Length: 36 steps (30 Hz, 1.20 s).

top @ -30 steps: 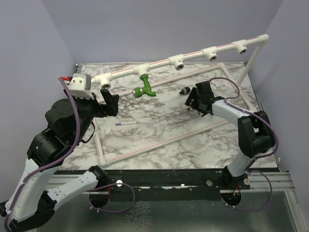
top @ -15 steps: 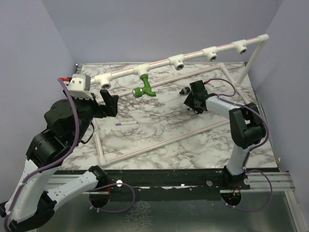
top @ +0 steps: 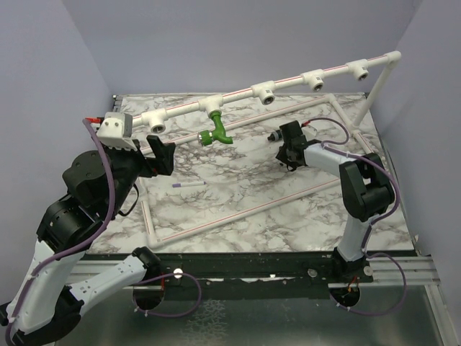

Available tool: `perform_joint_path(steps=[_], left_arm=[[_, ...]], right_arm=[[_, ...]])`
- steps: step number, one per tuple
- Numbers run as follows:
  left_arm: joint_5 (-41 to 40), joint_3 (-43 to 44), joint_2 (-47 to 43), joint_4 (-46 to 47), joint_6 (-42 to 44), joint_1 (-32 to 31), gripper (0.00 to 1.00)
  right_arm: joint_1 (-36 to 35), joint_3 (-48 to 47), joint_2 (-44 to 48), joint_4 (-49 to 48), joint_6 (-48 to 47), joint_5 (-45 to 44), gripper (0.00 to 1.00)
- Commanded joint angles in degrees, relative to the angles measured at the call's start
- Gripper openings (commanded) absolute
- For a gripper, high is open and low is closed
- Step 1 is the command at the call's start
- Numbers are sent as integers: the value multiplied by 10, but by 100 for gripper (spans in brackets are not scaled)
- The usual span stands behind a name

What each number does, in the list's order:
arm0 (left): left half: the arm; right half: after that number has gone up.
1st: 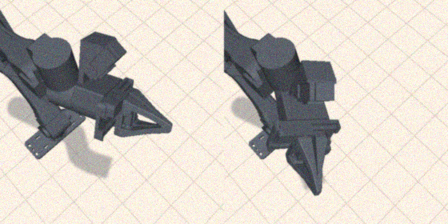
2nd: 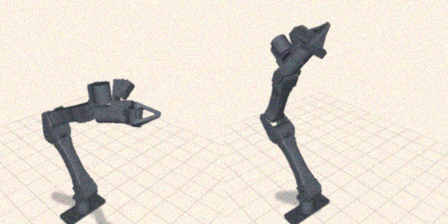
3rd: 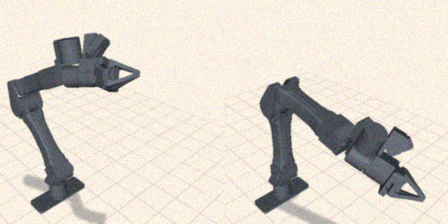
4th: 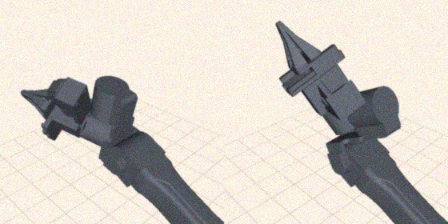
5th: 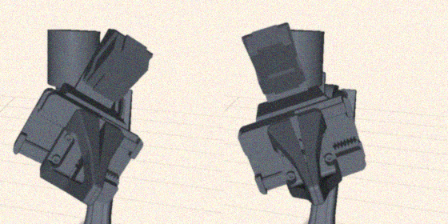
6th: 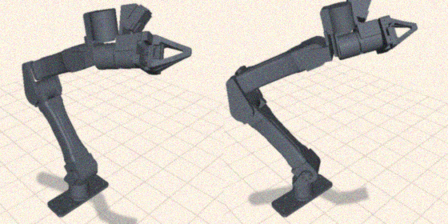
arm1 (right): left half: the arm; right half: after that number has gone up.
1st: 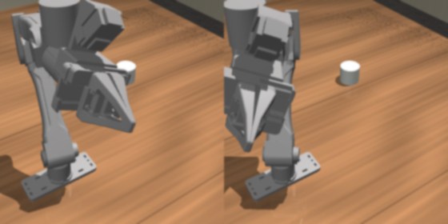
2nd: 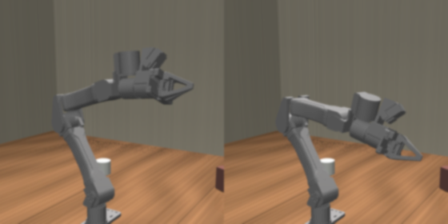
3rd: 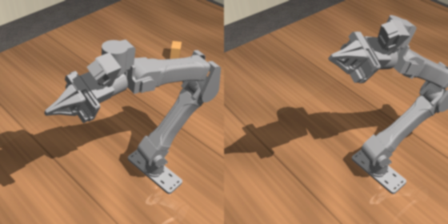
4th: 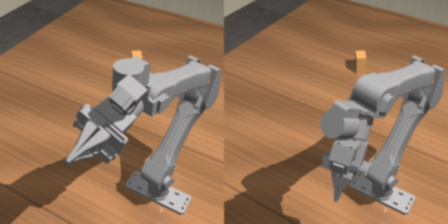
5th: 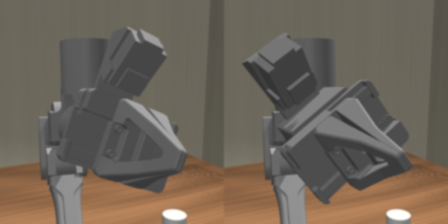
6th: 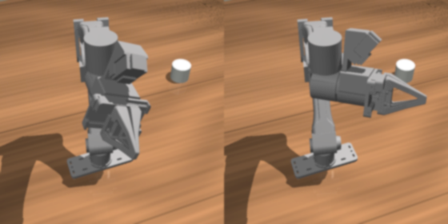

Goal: Install the water faucets

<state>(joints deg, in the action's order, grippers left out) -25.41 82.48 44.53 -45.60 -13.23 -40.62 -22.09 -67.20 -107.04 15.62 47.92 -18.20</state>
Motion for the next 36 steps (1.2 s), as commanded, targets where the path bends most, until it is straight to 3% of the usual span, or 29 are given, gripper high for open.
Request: perform_joint_path(steps=[1,3,4,16,23,29,36], left_arm=[[-11,-4,-6,-6,1,-1,99],[-10,-3,-5,-5,1,-1,99],[-10,-2,-5,-5,1,-2,99],[21,10,1,-6,-4,-2,99],[116,11,15,-42,-26,-1,99],[203,-8,18,-64,-69,-2,99],[253,-56,-1,-64,-121,-1,99]], right_arm=[[-7,24,12,1,-7,0,15],[-9,37,26,-3,-15,6,1],[-11,44,35,-6,-19,8,1],[-30,138,169,-58,-130,118,0],[-73,194,283,-87,-217,189,1],[-115,266,392,-149,-305,303,0],[-200,321,489,-216,-414,332,0]])
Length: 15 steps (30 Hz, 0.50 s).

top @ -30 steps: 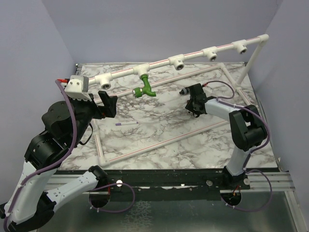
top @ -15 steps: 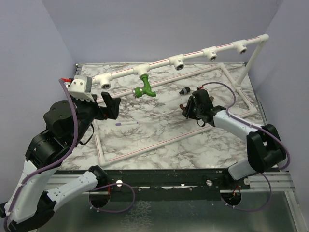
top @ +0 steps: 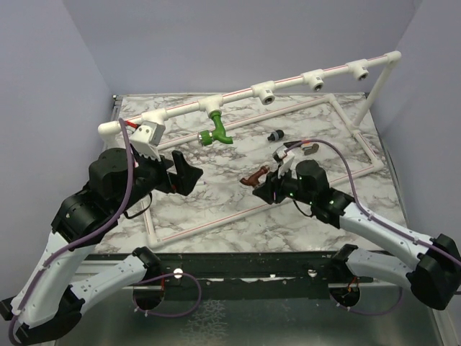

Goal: Install the water faucets

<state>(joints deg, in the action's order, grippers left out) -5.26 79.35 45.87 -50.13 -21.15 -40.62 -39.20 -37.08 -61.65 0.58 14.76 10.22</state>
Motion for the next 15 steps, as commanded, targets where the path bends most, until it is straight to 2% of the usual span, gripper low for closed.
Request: perform_joint_path(steps=[1,7,15], left_arm=[[68,-31,-16,-20,-46,-1,99],[107,-52,-24,-21,-64,-1,99],[148,-80,-35,-25,-87,-2,99]], right_arm=[[-36,29,45,-78,-91,56,1],[-77,62,91,-134,-179,98,0],[-134,26,88,-81,-332,171,1]])
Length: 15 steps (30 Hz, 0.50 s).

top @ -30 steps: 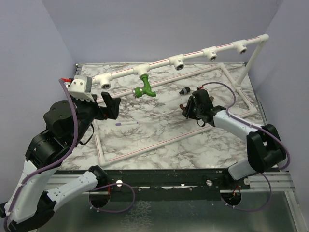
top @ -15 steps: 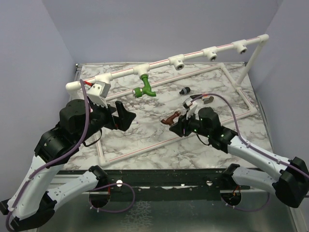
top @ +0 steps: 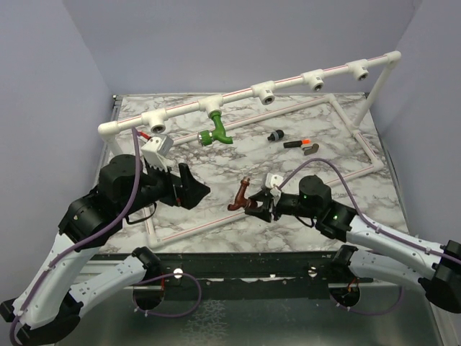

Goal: Install the water faucets

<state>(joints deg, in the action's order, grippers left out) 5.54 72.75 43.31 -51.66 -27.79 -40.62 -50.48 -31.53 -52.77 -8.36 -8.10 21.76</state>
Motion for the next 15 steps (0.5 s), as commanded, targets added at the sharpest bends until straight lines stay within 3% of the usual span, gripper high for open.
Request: perform_joint_path(steps=[1,15], left_arm=[[44,-17,-10,-10,-22,-1,99],[108,-53,4,-28,-19,-2,99]], right_arm=[[-28,-38,-6,17,-121,63,1],[-117,-205,-96,255,-446,95,0]])
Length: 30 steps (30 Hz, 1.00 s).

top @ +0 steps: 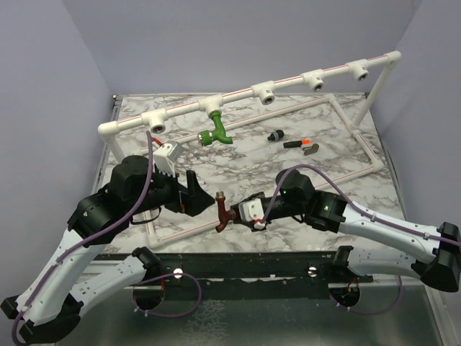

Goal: Install the water faucets

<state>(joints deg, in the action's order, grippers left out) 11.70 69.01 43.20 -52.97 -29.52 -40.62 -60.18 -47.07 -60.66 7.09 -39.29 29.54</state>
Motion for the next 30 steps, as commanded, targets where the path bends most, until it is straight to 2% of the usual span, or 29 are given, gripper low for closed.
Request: perform_joint_path(steps=[1,8,14,23,30], left_arm=[[56,-20,5,-15,-1,-2,99],[126,-46,6,-16,2,-2,97],[183,-52,9,-19,1,-2,90],[224,-63,5,-57,10,-1,76],[238,-80,0,-76,19,-1,73]], right_arm=[[-24,-61,-23,118,-153,16,0],[-61,-135,-56,224,-269,9,1],[-106,-188,-94,303,-341,-59,0],[-136,-221,-120,343,-404,-114,1],[-137,-239,-130,347,-411,-105,0]])
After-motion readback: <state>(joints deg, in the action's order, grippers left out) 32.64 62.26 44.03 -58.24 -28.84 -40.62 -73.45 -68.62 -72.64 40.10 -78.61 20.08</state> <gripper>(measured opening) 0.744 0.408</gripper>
